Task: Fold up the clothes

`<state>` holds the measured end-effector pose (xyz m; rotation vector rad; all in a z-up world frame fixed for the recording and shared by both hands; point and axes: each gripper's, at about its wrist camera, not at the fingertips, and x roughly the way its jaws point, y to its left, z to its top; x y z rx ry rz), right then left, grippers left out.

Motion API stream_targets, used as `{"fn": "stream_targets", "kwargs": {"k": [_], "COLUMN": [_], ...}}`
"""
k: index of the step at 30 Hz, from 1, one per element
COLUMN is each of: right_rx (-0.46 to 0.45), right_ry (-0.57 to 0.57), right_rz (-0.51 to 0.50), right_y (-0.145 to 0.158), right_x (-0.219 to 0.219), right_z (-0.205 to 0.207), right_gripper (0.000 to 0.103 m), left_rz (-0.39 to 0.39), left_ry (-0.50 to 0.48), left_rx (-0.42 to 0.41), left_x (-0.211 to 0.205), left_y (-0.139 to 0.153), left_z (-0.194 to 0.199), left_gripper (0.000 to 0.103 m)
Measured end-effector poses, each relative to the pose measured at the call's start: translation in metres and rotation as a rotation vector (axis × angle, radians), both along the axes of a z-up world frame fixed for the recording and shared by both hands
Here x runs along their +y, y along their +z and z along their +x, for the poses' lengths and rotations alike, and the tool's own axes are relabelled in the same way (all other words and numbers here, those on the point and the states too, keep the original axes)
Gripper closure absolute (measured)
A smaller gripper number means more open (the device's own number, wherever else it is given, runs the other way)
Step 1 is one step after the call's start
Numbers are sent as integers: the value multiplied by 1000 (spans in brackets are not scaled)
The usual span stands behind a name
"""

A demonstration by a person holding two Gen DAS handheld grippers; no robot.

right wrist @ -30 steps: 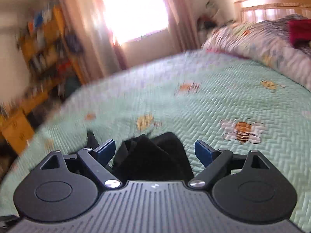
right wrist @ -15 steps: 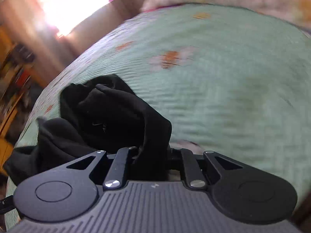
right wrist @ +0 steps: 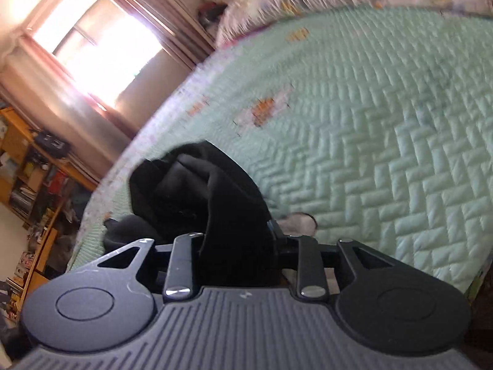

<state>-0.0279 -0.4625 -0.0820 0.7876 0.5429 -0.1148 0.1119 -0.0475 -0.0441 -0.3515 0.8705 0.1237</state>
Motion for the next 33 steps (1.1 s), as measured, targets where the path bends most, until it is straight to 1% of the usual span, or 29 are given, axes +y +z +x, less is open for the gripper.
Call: {"fn": "stream_targets", "kwargs": {"k": [2, 3, 4, 5, 7, 8, 9, 10, 12, 15, 18, 21, 23, 24, 26, 28, 30, 33], "right_rx": [-32, -44, -53, -59, -72, -79, -86, -92, -102, -118, -141, -175, -189, -189, -181, -167, -151, -135], "right_ry": [1, 4, 10, 21, 32, 35, 39, 42, 45, 48, 46, 52, 46, 42, 37, 28, 35, 69], "right_rz": [-16, -24, -34, -46, -54, -55, -56, -54, -47, -27, 51, 167, 262, 294, 319, 340, 357, 342], "right_y": [8, 11, 14, 17, 18, 18, 18, 18, 17, 16, 13, 9, 3, 1, -1, -5, -9, -5], "right_x": [1, 2, 4, 6, 6, 6, 5, 4, 4, 2, -4, -10, -16, -18, -19, -21, -21, -16], "right_z": [-5, -7, -9, -11, -14, -16, -17, -18, -19, -21, -23, -25, -25, -24, -22, -21, -20, -19], "right_gripper": [66, 63, 63, 62, 62, 62, 62, 62, 62, 62, 62, 62, 62, 62, 62, 61, 60, 56], "left_rz": [29, 35, 40, 36, 27, 23, 21, 33, 96, 205, 273, 339, 353, 353, 365, 399, 429, 485], "left_ry": [36, 41, 44, 31, 7, -5, -18, -32, -57, -82, -81, -80, -87, -89, -93, -122, -121, -90], "left_rx": [22, 31, 39, 42, 50, 53, 55, 49, 28, 1, -93, -188, -260, -281, -311, -353, -393, -466], "left_x": [0, 0, 0, -1, -2, -3, -5, -9, -18, -33, -44, -55, -61, -63, -70, -82, -92, -101], "left_y": [-5, -8, -10, -11, -12, -12, -12, -11, -7, -1, 20, 43, 66, 76, 92, 106, 125, 160], "left_z": [12, 17, 21, 24, 31, 34, 36, 36, 33, 25, 7, -12, -21, -23, -25, -28, -26, -16], "left_gripper": [11, 15, 24, 28, 47, 54, 70, 81, 90, 94, 95, 95, 95, 95, 95, 95, 95, 96]}}
